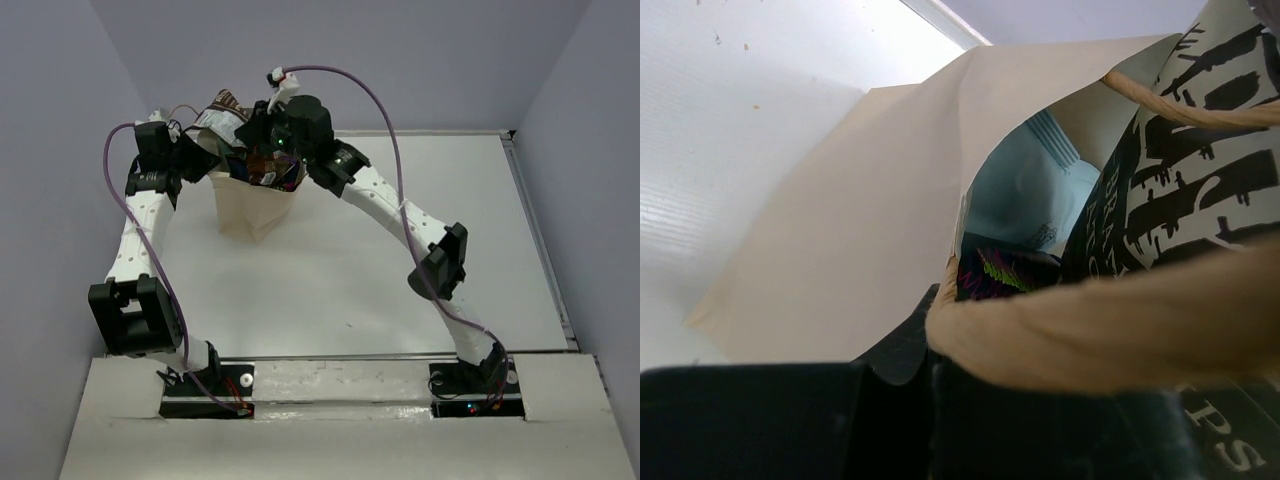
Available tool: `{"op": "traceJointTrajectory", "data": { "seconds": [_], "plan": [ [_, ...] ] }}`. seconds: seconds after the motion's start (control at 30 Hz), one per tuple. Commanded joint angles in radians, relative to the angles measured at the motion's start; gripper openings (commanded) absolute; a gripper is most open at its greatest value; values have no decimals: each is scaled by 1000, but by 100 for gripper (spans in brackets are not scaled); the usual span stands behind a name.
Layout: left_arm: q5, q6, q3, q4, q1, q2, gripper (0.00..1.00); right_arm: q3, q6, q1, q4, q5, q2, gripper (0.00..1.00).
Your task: Place the snacks into the paper bag
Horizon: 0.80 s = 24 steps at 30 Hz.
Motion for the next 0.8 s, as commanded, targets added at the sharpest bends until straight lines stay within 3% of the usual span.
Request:
{"op": "traceJointTrajectory", "data": {
  "seconds": [0.0, 0.2, 0.43, 0.7, 0.77],
  "plan": [
    [-10, 2, 8, 13, 14, -4, 0, 19, 17, 10, 15, 133, 97, 16],
    [2, -3, 19, 10, 14, -4, 0, -3, 0, 10, -156, 300, 159, 11],
    [4, -4, 22, 7, 16, 2, 0, 74, -24, 10, -315, 349, 243, 10],
    [1, -6, 22, 9, 31, -5, 0, -95, -81, 1, -461, 491, 124, 9],
    [-1, -6, 19, 9, 33, -5, 0, -89, -116, 1, -436, 440, 85, 15]
  ]
}}
